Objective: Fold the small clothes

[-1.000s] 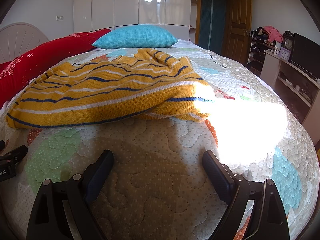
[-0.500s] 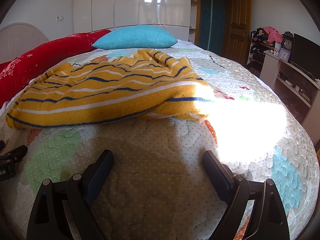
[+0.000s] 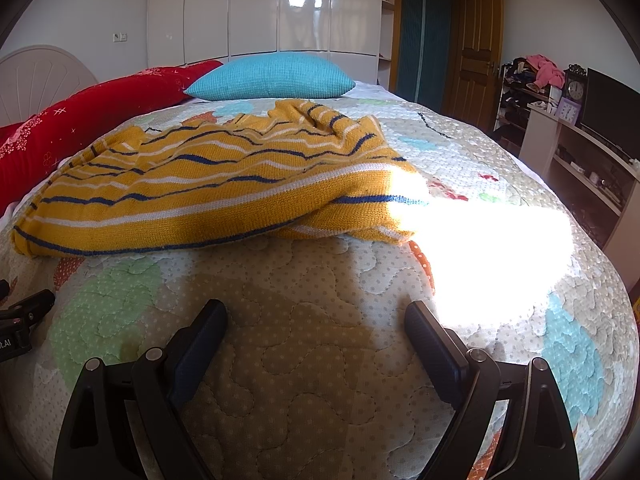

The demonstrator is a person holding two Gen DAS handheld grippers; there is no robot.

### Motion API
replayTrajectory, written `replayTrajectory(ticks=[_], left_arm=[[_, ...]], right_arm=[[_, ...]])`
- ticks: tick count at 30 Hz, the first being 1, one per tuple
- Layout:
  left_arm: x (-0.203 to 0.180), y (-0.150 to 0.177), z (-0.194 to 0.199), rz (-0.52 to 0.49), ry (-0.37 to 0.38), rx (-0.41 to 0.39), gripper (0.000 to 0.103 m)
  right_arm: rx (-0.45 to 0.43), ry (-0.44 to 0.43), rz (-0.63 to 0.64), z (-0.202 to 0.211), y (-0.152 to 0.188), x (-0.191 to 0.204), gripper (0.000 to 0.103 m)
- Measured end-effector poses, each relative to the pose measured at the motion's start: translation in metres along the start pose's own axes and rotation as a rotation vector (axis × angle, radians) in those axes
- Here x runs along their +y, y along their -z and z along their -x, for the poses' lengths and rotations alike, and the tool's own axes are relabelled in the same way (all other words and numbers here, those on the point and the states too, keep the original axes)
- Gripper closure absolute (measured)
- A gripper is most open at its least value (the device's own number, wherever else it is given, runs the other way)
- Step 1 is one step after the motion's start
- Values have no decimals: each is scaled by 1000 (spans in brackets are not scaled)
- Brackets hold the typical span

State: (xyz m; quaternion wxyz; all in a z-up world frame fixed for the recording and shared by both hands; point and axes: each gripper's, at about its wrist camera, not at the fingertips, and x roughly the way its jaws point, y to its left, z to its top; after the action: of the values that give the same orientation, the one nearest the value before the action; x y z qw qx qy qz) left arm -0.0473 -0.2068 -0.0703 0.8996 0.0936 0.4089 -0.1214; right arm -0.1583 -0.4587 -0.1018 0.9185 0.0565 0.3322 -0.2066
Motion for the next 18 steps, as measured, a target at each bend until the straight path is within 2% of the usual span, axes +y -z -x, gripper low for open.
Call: replayTrajectory(ticks=[18], left_arm=[[0,-1,1,2,-1,-3,0]], right_arm=[[-1,1,-1,1,1,1,10]])
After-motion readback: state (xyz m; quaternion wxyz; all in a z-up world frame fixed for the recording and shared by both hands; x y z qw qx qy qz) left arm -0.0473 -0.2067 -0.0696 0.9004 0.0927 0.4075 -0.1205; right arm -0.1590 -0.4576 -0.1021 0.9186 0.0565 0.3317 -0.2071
